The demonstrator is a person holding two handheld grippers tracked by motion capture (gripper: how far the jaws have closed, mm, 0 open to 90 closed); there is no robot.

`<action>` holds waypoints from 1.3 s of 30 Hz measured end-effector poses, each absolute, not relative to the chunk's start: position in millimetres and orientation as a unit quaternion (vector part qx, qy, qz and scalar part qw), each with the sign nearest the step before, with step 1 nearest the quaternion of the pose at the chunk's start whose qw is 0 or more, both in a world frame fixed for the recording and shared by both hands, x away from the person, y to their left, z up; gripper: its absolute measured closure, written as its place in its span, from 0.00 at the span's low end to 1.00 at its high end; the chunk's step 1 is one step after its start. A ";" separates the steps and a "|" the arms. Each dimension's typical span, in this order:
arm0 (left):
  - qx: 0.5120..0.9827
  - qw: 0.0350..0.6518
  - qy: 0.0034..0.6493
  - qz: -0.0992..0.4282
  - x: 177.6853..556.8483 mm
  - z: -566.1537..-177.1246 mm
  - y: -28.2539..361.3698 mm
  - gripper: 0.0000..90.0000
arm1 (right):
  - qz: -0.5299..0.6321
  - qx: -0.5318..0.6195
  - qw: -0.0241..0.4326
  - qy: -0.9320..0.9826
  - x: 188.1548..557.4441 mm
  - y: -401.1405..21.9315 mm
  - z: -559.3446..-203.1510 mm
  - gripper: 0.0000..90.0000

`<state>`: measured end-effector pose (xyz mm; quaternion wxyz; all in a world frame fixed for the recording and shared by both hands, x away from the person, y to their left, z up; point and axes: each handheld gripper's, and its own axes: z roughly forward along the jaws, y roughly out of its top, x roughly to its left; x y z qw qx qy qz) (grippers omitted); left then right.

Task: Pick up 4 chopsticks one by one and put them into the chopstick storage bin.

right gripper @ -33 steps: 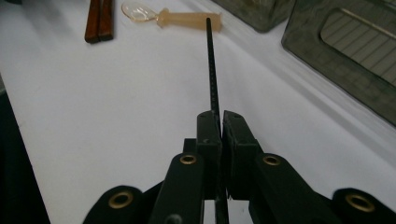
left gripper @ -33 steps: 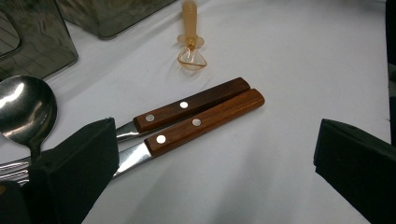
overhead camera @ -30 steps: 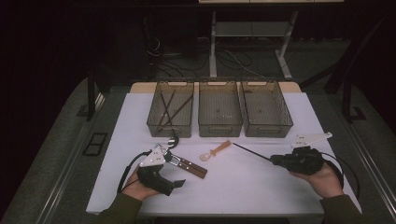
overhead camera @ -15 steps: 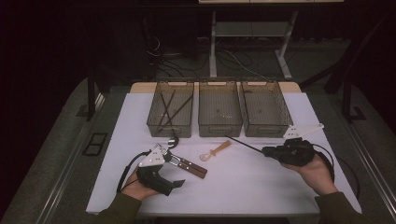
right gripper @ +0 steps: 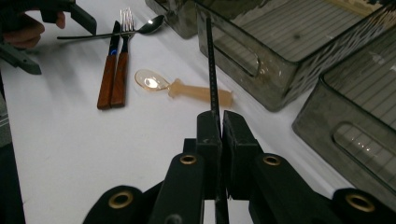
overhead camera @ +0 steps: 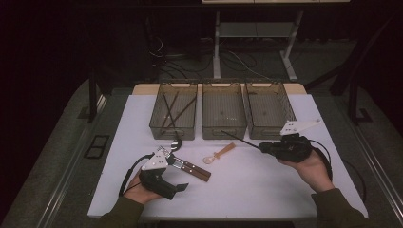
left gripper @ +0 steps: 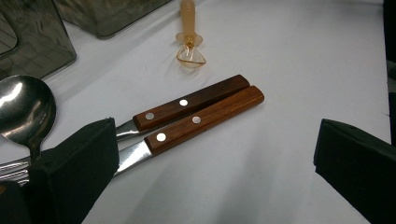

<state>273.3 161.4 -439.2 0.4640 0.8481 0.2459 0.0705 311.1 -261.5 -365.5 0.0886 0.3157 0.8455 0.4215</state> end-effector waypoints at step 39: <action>0.848 0.466 0.243 0.068 272.9 -438.6 161.8 0.00 | 0.433 0.318 0.101 0.838 372.8 -168.9 -341.5 0.96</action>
